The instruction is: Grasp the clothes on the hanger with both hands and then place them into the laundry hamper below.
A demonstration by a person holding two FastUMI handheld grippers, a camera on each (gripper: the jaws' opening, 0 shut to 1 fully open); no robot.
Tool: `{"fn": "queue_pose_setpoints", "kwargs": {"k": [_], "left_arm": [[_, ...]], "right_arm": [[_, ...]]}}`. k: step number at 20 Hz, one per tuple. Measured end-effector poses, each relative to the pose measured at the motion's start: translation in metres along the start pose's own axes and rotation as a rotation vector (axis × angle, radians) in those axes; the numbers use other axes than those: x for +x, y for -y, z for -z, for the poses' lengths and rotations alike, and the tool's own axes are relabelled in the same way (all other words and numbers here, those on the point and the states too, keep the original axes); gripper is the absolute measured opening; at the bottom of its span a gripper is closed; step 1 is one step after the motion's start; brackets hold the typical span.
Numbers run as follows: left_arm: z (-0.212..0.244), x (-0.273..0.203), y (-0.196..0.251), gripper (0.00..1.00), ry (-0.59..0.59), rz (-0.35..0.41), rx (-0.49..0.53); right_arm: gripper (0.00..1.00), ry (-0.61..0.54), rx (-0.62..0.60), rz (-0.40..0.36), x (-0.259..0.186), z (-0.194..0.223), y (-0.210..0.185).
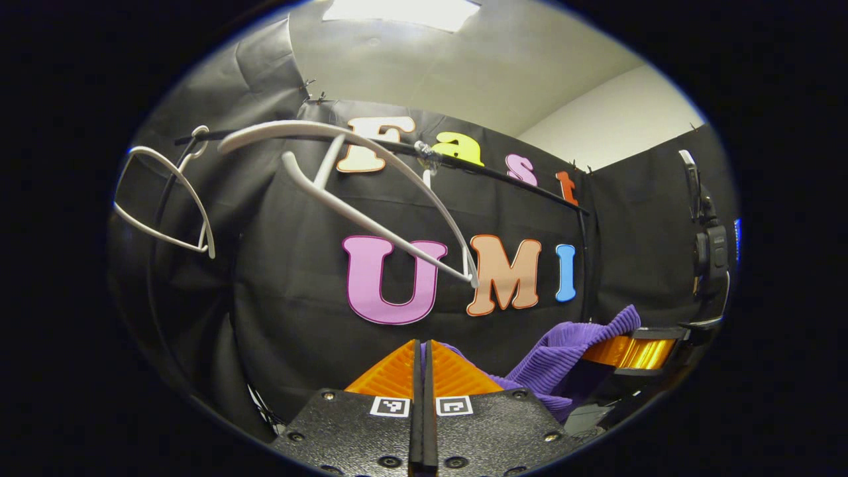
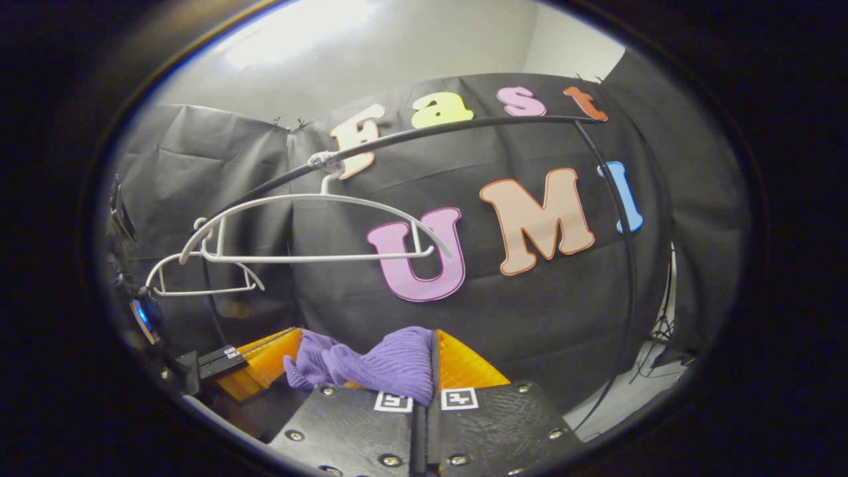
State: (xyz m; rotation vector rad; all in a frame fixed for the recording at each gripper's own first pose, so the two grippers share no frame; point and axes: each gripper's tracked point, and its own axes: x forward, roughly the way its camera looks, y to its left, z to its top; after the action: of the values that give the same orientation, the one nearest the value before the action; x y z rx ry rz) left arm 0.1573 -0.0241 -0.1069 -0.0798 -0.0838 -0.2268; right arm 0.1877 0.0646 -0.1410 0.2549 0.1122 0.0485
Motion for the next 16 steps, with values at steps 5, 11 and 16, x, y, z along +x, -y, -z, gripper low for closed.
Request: {"fn": "queue_pose_setpoints", "kwargs": {"k": [5, 11, 16], "left_arm": [[0.045, 0.014, -0.011, 0.0, -0.047, -0.036, 0.022], [0.12, 0.026, -0.024, 0.0, -0.115, -0.065, 0.002], [0.17, 0.024, -0.034, 0.0, -0.128, -0.095, -0.003]], "right_arm": [[0.04, -0.023, 0.003, 0.033, 0.022, 0.04, 0.017], [0.05, -0.132, 0.021, 0.059, 0.041, 0.118, 0.039], [0.05, -0.157, -0.001, 0.092, 0.048, 0.172, 0.064]]}}
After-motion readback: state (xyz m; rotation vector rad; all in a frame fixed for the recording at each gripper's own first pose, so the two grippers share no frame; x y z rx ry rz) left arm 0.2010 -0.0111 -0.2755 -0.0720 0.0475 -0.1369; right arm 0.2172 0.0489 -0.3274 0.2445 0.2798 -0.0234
